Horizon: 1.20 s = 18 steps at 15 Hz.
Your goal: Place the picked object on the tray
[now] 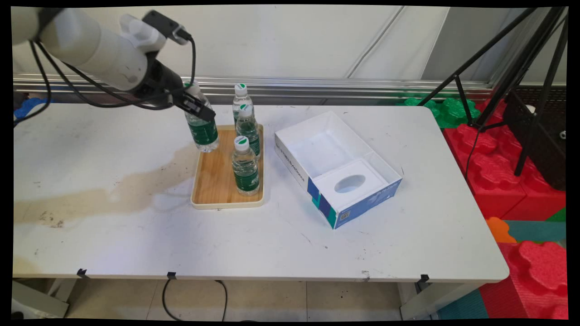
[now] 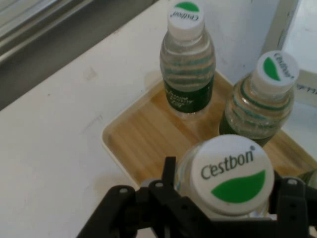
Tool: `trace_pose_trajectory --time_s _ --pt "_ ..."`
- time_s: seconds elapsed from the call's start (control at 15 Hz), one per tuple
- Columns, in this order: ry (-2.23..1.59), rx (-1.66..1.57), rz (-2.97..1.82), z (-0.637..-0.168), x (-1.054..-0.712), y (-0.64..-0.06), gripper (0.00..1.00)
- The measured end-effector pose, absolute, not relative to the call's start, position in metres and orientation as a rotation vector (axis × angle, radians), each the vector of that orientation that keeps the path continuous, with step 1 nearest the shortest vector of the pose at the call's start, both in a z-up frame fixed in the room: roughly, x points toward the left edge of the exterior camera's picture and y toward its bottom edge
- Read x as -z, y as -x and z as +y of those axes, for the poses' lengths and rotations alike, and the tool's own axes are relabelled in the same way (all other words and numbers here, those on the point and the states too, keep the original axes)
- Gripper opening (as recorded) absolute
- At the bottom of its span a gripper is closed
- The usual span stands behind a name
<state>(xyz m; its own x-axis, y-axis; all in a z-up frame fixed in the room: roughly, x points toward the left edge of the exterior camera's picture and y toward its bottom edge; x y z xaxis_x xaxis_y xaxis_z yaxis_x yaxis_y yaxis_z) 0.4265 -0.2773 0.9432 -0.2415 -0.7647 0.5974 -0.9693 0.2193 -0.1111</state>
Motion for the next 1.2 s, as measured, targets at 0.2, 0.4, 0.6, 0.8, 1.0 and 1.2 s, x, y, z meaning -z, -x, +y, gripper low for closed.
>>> trace_pose_trajectory --time_s 0.2,0.4,0.6,0.8,1.0,1.2 --pt "-1.584 -0.647 -2.119 -0.292 -0.923 -0.430 0.00" --pt "-1.572 -0.638 -2.151 -0.304 -0.904 -0.432 0.00" --pt "-1.553 -0.640 -2.174 -0.312 -0.892 -0.433 0.00" --pt "-1.531 -0.646 -2.194 -0.320 -0.882 -0.432 0.00" --pt "-1.513 -0.648 -2.210 -0.324 -0.873 -0.432 0.00" --pt "-1.498 -0.648 -2.224 -0.326 -0.867 -0.432 0.00"
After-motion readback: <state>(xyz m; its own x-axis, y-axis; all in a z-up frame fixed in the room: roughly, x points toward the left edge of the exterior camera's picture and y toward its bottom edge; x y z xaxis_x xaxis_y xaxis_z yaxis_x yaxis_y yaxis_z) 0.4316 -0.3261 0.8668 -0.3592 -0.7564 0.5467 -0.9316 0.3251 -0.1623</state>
